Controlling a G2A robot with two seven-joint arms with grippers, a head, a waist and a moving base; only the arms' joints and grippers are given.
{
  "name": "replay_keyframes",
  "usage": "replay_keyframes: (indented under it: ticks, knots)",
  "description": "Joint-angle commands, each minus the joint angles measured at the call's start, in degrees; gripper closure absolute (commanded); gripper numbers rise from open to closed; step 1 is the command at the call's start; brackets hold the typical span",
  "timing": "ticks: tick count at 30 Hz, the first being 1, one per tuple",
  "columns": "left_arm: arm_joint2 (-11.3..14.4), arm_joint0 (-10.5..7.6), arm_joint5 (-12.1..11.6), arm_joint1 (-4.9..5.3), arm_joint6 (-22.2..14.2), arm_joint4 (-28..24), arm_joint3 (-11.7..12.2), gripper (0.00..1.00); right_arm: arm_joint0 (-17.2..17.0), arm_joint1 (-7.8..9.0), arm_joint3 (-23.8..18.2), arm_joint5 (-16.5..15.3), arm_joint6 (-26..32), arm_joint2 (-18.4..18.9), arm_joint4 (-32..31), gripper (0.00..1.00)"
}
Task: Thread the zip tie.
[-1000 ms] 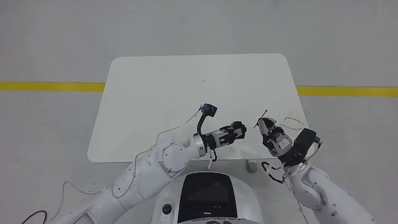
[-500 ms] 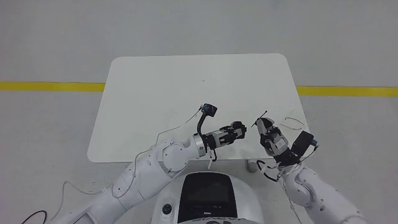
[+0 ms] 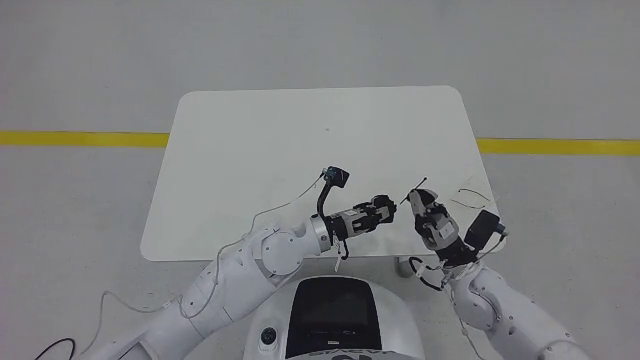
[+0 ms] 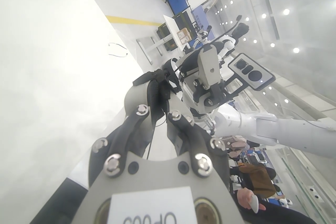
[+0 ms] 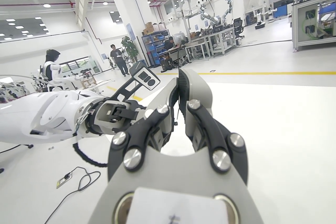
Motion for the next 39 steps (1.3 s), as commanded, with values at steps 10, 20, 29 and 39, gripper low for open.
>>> replay_keyframes:
  ticks: [10, 20, 29, 39]
  knots:
    - [0.0, 0.0, 0.0, 0.0, 0.0, 0.0, 0.0, 1.0, -1.1, -1.03, -0.3, -0.5, 1.3, 1.3, -1.1, 1.0]
    - [0.0, 0.0, 0.0, 0.0, 0.0, 0.0, 0.0, 1.0, -1.8, -1.72, -0.6, -0.5, 2.1, 2.2, -1.8, 1.0]
    - [0.0, 0.0, 0.0, 0.0, 0.0, 0.0, 0.0, 1.0, -2.5, -2.15, -0.7, -0.5, 2.6, 2.9, -2.3, 1.0]
    - [0.0, 0.0, 0.0, 0.0, 0.0, 0.0, 0.0, 1.0, -2.6, -2.5, -0.5, -0.5, 3.0, 3.1, -2.5, 1.0]
